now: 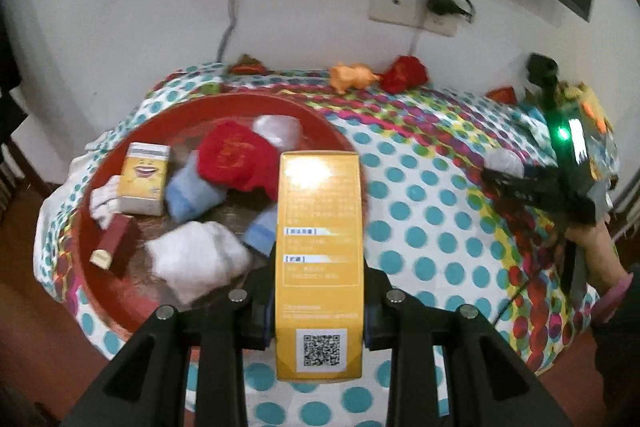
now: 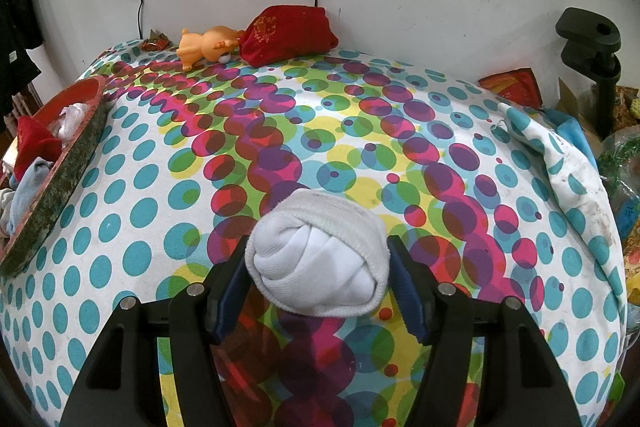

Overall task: Organize objects
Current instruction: 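Lift the yellow box with the left gripper and carry it over the tray, then lower the yellow box into the red tray and open the left gripper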

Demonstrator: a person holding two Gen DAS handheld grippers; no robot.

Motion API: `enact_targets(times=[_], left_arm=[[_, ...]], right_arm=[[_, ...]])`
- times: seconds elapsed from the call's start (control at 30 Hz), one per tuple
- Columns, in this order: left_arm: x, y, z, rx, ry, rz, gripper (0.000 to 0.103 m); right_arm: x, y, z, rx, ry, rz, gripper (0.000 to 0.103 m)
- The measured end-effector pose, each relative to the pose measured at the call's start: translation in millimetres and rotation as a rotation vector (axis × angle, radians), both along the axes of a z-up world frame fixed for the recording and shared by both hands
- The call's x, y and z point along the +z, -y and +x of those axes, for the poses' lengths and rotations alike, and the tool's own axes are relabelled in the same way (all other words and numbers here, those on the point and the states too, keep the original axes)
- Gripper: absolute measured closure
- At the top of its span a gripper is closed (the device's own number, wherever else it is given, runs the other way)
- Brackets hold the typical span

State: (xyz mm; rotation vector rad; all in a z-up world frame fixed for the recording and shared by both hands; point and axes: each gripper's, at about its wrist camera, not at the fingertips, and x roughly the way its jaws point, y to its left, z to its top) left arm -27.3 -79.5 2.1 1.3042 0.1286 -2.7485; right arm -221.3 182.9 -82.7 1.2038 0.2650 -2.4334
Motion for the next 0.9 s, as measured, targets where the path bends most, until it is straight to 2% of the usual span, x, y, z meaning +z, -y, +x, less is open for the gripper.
enact_targets(times=[0.23,0.33,0.4,0.5,0.9], left_arm=[[8.1,49.8,-11.2,0.059,0.02,-0.073,0.073],[5.9,70.1,-20.0,0.087,0.039,-0.132,0.073],[2.7,84.7,-28.0,0.092,0.054,-0.141,0.073],[-4.9,104.7,-41.5,0.102,0.099,-0.113,0.073],[-23.8,142.7,-100.2,0.119,0.133,-0.115,0.073]], right_arm=[[-0.3,4.3,0.7,0.0,0.0,0.001,0.04],[-0.3,4.7,0.6,0.0,0.0,0.001,0.04],[-0.3,3.8,0.2,0.001,0.0,0.001,0.04],[-0.3,3.5,0.1,0.001,0.0,0.001,0.04],[-0.5,3.0,0.0,0.001,-0.001,0.002,0.04]])
